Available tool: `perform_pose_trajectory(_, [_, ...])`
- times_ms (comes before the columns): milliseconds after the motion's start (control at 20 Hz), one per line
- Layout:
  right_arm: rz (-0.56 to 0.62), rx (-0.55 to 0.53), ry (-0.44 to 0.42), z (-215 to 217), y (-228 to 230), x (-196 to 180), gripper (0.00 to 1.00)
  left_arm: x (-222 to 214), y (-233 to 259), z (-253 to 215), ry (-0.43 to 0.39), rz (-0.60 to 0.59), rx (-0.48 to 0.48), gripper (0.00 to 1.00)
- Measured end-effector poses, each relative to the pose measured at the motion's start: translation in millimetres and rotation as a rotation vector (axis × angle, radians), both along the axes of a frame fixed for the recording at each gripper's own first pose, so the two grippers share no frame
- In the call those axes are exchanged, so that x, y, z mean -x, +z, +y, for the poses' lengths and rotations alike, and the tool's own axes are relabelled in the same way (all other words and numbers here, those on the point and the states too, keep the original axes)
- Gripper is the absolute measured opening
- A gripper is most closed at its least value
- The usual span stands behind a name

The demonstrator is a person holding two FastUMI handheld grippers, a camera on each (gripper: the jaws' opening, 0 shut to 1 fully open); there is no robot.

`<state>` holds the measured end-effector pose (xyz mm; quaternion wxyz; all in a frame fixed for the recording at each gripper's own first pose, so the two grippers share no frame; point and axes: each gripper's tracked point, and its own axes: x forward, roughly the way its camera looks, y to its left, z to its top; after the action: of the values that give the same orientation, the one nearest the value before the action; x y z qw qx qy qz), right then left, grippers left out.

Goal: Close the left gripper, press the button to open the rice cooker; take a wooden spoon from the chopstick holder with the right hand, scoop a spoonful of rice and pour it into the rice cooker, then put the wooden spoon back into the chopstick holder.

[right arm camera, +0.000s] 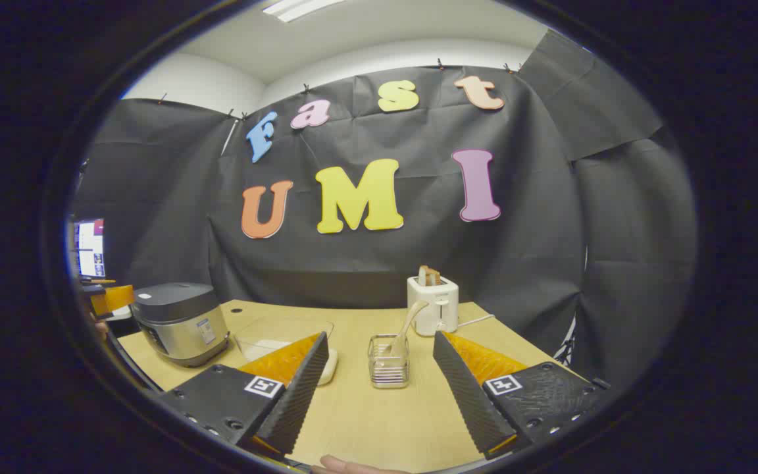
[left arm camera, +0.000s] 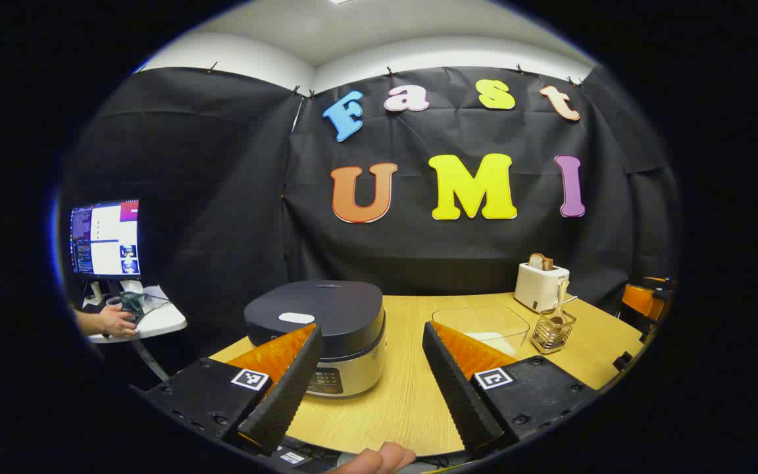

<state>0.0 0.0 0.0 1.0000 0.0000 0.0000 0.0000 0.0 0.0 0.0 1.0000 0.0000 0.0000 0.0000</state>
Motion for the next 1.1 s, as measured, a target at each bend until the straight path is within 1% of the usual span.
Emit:
perform_pose_trajectory(50, [0.003,0.004,0.0,0.1,-0.3,0.6,0.91,2.5,1.1,-1.0,-0.005,-0.008,-0.016,0.97])
perform_pose_trajectory(150, [0.008,0.001,0.001,-0.7,-2.2,0.8,0.92,5.2,-2.8,-8.3,-0.028,-0.002,-0.023,0.97])
perform_pose_trajectory(200, [0.013,0.002,0.003,-0.1,-4.0,0.3,0.95,6.0,-4.8,-12.7,-0.04,0.001,-0.021,0.97])
perform_pose_trajectory(250, [0.016,0.004,0.005,0.6,-4.2,-0.6,0.96,5.0,-6.4,-15.5,-0.049,0.006,-0.027,0.97])
perform_pose_trajectory(300, [0.018,0.005,0.005,1.1,-5.3,-0.4,0.91,2.6,-9.5,-16.0,-0.05,0.012,-0.037,0.97])
perform_pose_trajectory(350, [0.021,0.007,0.007,1.9,-5.8,-1.1,0.96,2.4,-10.5,-14.3,-0.044,0.013,-0.046,0.97])
perform_pose_trajectory(550, [0.025,0.007,0.009,1.6,-6.9,-2.1,0.96,-0.1,-8.0,-11.3,-0.045,0.021,-0.063,0.97])
perform_pose_trajectory(800, [0.018,-0.004,0.005,-4.3,-4.5,-1.2,0.96,-10.2,-4.0,9.9,-0.014,0.037,-0.077,0.97])
perform_pose_trajectory(900, [0.018,-0.006,0.004,-5.9,-3.3,-0.5,0.96,-19.8,-5.5,25.4,0.008,0.068,-0.082,0.97])
perform_pose_trajectory(1050, [0.012,-0.017,0.002,-8.8,-0.6,0.4,0.96,-34.8,0.9,39.0,0.001,0.092,-0.056,0.97])
perform_pose_trajectory(1100, [0.013,-0.018,0.002,-9.6,-0.6,-0.3,0.91,-39.1,0.0,46.6,-0.001,0.102,-0.046,0.97])
